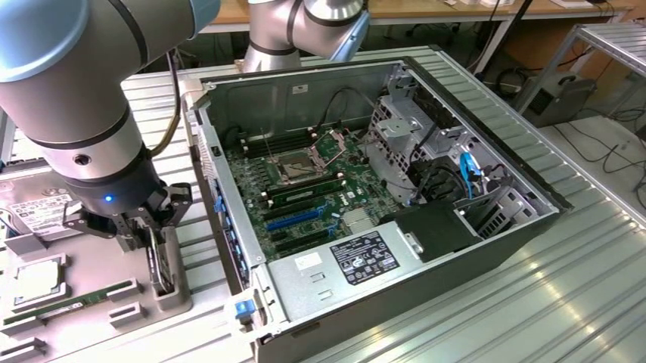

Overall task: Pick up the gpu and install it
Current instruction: 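Pick up the gpu and move the gpu toward the slot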

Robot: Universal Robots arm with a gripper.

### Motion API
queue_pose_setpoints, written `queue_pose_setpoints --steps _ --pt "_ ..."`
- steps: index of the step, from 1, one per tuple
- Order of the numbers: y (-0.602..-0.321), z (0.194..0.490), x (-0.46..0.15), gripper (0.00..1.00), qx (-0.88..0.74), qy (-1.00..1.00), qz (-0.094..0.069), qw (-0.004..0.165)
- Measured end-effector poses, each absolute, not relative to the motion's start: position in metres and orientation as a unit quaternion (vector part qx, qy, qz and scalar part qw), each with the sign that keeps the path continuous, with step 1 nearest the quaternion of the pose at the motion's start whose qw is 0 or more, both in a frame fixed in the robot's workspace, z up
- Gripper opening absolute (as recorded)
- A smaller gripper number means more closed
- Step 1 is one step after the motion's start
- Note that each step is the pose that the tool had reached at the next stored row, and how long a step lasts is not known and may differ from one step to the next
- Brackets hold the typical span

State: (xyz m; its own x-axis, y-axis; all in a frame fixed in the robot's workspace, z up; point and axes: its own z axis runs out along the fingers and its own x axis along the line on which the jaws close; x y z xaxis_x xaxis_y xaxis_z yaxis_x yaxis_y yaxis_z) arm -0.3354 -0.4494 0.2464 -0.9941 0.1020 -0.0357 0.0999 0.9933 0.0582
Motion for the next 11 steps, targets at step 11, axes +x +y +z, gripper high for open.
queue_pose_setpoints --steps 11 --pt "-0.4495 0.248 -0.3352 0.27 0.043 0.999 0.028 0.016"
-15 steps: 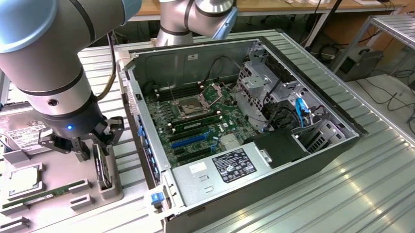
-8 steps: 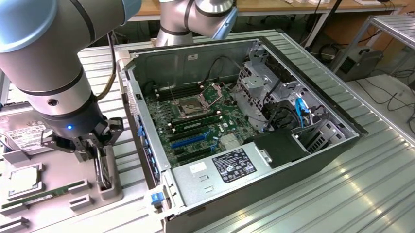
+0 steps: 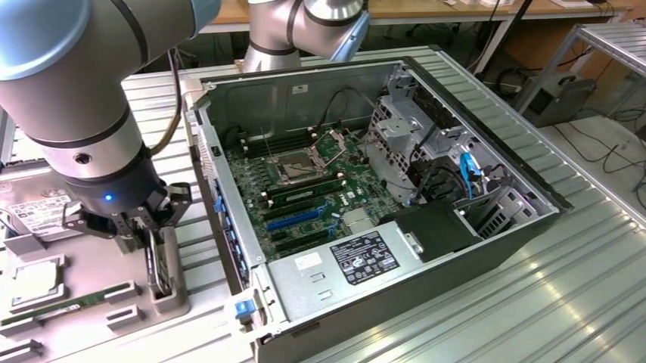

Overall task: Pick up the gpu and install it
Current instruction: 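Pick up the gpu and move the gpu toward the slot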

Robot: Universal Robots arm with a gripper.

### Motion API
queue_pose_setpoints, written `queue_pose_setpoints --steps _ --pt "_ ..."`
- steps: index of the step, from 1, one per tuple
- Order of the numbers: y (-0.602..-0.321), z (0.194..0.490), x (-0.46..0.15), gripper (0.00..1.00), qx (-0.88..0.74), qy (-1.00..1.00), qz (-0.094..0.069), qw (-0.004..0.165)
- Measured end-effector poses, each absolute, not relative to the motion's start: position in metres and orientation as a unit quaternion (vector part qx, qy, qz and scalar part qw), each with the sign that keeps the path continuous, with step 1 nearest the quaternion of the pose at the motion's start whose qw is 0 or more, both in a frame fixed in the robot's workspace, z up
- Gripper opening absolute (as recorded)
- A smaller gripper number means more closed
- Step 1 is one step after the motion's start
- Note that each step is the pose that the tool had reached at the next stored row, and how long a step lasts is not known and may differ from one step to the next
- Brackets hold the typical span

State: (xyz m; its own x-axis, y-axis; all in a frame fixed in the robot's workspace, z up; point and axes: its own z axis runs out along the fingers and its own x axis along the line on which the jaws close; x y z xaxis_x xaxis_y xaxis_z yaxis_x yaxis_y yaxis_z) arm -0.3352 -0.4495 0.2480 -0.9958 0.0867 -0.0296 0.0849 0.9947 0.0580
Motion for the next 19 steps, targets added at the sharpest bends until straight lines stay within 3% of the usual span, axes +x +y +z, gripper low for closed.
queue_pose_setpoints --steps 19 --pt "-0.4495 0.2537 -0.3338 0.26 0.021 0.999 0.035 0.014"
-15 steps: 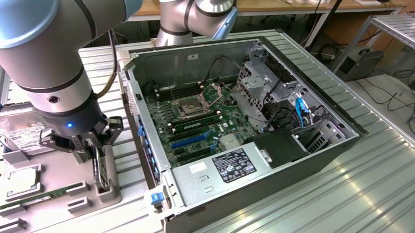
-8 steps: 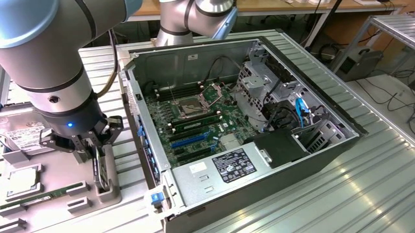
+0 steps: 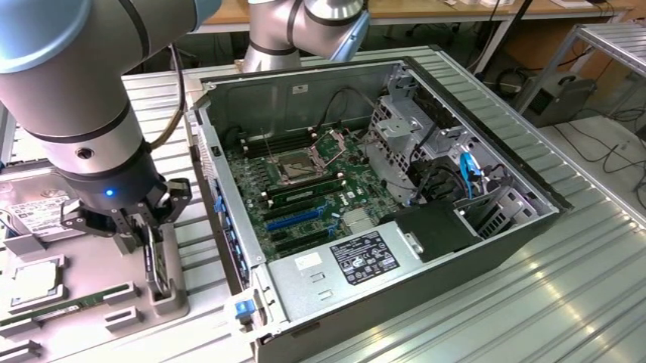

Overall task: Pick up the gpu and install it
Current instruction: 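Pick up the gpu and move the gpu toward the slot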

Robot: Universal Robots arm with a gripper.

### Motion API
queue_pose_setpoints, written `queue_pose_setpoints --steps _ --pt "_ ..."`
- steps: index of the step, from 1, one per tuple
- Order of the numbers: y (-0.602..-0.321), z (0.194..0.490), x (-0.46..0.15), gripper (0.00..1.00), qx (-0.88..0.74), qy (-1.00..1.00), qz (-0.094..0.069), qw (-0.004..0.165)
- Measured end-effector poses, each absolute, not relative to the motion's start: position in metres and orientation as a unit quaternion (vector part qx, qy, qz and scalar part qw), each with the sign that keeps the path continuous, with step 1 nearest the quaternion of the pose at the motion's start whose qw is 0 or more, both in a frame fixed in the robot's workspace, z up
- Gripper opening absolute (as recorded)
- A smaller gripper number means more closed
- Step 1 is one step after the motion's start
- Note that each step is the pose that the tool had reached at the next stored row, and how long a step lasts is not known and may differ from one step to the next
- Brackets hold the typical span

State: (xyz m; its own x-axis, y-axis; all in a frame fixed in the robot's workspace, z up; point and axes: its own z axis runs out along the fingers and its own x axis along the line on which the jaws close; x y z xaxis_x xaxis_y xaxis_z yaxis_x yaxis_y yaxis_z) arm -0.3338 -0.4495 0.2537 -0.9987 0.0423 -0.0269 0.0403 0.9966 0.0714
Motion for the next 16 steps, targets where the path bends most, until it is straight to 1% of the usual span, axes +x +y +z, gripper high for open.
queue_pose_setpoints --steps 4,9,14,16 --pt "-0.45 0.258 -0.334 0.26 0.011 0.999 0.037 0.014" --pt "-0.45 0.269 -0.334 0.26 0.01 0.999 0.038 0.014" --pt "-0.452 0.309 -0.334 0.26 0.01 0.999 0.04 0.014" --pt "-0.453 0.319 -0.334 0.26 0.01 0.999 0.04 0.014"
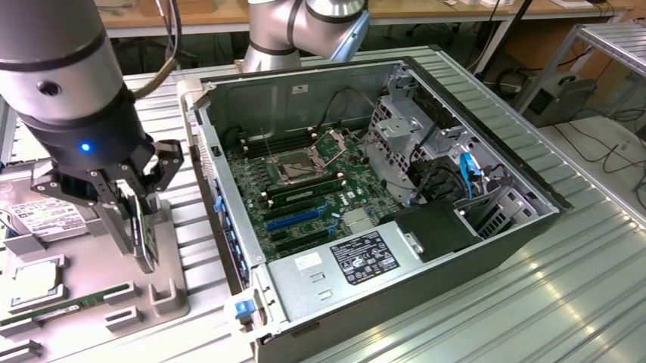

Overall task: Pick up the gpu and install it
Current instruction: 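Pick up the gpu and move the gpu toward the slot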

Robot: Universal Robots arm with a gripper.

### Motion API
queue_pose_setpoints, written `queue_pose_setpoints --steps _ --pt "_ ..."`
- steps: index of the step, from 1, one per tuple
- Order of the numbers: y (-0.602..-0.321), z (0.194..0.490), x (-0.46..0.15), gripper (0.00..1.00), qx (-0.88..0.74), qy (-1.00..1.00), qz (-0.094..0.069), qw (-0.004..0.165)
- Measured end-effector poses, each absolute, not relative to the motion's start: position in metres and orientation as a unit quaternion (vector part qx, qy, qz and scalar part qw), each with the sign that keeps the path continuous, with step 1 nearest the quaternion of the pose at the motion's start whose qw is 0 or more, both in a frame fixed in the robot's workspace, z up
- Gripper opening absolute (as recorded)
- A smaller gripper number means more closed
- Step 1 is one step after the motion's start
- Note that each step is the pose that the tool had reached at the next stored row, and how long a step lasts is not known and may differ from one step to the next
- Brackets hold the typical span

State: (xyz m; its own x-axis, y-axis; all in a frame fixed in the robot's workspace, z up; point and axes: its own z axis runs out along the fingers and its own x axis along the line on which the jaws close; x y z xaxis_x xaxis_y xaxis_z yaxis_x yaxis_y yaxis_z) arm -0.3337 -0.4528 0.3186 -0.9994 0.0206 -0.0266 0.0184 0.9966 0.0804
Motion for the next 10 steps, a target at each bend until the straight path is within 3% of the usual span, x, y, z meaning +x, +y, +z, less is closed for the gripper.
queue_pose_setpoints --steps 10 --pt "-0.459 0.369 -0.333 0.26 0.007 0.999 0.041 0.014"
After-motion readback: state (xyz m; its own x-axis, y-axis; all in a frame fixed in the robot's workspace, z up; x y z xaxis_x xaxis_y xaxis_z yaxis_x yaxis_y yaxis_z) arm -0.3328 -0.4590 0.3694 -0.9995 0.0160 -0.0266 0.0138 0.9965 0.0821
